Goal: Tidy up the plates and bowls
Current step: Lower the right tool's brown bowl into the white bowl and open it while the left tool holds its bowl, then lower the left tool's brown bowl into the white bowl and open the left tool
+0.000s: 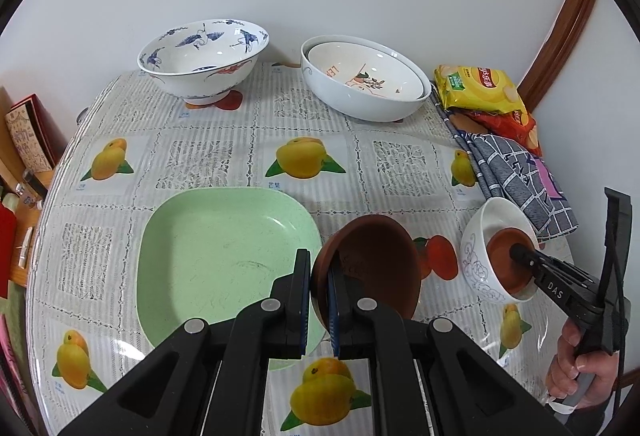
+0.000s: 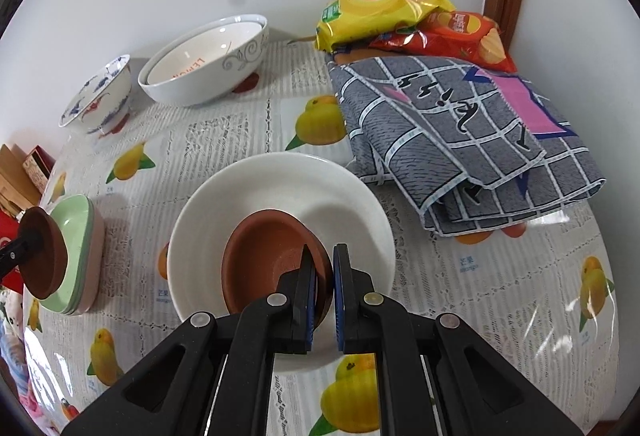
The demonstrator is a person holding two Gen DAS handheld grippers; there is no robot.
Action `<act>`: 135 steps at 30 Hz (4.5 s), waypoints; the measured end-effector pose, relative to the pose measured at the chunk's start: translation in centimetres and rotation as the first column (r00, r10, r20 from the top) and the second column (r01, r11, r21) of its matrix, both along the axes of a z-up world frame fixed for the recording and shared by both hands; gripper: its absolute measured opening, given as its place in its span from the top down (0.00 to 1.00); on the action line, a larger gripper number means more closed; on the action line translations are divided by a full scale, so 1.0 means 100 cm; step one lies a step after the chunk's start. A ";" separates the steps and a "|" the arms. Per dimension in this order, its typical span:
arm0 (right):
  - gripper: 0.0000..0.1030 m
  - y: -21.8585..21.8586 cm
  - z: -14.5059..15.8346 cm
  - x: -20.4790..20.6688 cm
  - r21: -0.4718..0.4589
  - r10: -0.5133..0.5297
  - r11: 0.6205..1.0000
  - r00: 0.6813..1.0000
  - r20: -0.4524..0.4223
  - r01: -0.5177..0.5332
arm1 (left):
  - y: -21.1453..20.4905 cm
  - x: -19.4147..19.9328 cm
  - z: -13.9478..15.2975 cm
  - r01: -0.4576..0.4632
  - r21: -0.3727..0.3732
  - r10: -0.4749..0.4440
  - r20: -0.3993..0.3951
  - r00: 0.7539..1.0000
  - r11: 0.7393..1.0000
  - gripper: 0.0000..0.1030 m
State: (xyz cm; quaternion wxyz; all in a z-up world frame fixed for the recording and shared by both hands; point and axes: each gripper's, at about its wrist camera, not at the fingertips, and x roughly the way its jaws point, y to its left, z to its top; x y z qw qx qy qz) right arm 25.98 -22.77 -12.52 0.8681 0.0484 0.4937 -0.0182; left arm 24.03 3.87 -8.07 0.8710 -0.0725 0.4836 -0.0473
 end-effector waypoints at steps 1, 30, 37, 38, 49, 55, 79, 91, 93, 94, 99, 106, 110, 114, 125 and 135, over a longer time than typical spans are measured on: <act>0.92 0.000 -0.001 0.001 -0.001 0.000 1.000 1.000 -0.003 0.000 | 0.000 0.001 0.000 0.001 0.000 -0.001 -0.001 1.000 1.000 0.92; 0.85 0.027 -0.021 0.023 -0.218 0.036 0.974 0.994 -0.101 -0.057 | -0.002 0.012 -0.007 0.011 -0.009 -0.011 -0.006 1.000 1.000 0.92; 0.81 0.031 -0.023 0.024 -0.232 0.038 0.971 0.992 -0.118 -0.065 | -0.004 0.009 -0.006 0.021 -0.007 -0.021 -0.006 1.000 1.000 0.92; 0.80 0.030 -0.023 0.023 -0.229 0.040 0.971 0.992 -0.118 -0.066 | -0.005 0.008 -0.006 0.023 -0.005 -0.023 -0.006 1.000 1.000 0.92; 0.70 0.014 0.027 -0.006 -0.128 0.053 0.990 0.999 0.011 -0.051 | -0.027 -0.007 0.014 0.055 -0.004 -0.055 0.024 0.998 0.998 0.92; 0.63 -0.013 0.059 -0.036 -0.105 0.019 0.994 0.994 0.104 -0.008 | -0.058 -0.017 0.027 0.106 0.000 -0.106 0.046 0.993 0.994 0.92; 0.60 -0.118 0.048 -0.083 -0.104 -0.131 0.984 0.980 0.152 0.147 | -0.157 0.003 0.009 0.189 -0.036 -0.189 0.008 0.982 0.981 0.92; 0.60 -0.123 0.034 -0.077 -0.081 -0.108 0.990 0.986 0.129 0.119 | -0.173 0.030 -0.021 0.177 -0.057 -0.180 -0.041 0.983 0.983 0.92; 0.60 -0.122 0.032 -0.077 -0.072 -0.097 0.992 0.987 0.126 0.107 | -0.174 0.034 -0.025 0.175 -0.060 -0.177 -0.048 0.983 0.983 0.92; 0.60 -0.121 0.031 -0.075 -0.071 -0.090 0.993 0.988 0.122 0.099 | -0.174 0.035 -0.026 0.175 -0.062 -0.178 -0.050 0.983 0.983 0.92; 0.60 -0.119 0.026 -0.072 -0.071 -0.080 0.994 0.991 0.103 0.088 | -0.176 0.040 -0.033 0.173 -0.066 -0.177 -0.061 0.982 0.983 0.92; 0.60 -0.115 0.023 -0.070 -0.073 -0.067 0.995 0.993 0.092 0.074 | -0.179 0.044 -0.038 0.176 -0.080 -0.182 -0.071 0.981 0.981 0.92; 0.60 -0.113 0.024 -0.071 -0.073 -0.060 0.995 0.994 0.092 0.066 | -0.179 0.046 -0.042 0.172 -0.094 -0.179 -0.080 0.981 0.981 0.92; 0.60 -0.112 0.023 -0.072 -0.074 -0.058 0.995 0.994 0.089 0.064 | -0.181 0.047 -0.044 0.173 -0.096 -0.181 -0.081 0.980 0.980 0.92; 0.60 -0.108 0.029 -0.074 -0.085 -0.056 0.994 0.995 0.086 0.063 | -0.188 0.044 -0.042 0.221 -0.070 -0.227 -0.091 0.970 0.973 0.90; 0.60 -0.092 0.045 -0.080 -0.077 -0.031 0.996 0.993 0.112 0.040 | -0.177 0.029 -0.016 0.228 -0.042 -0.230 -0.049 0.972 0.973 0.84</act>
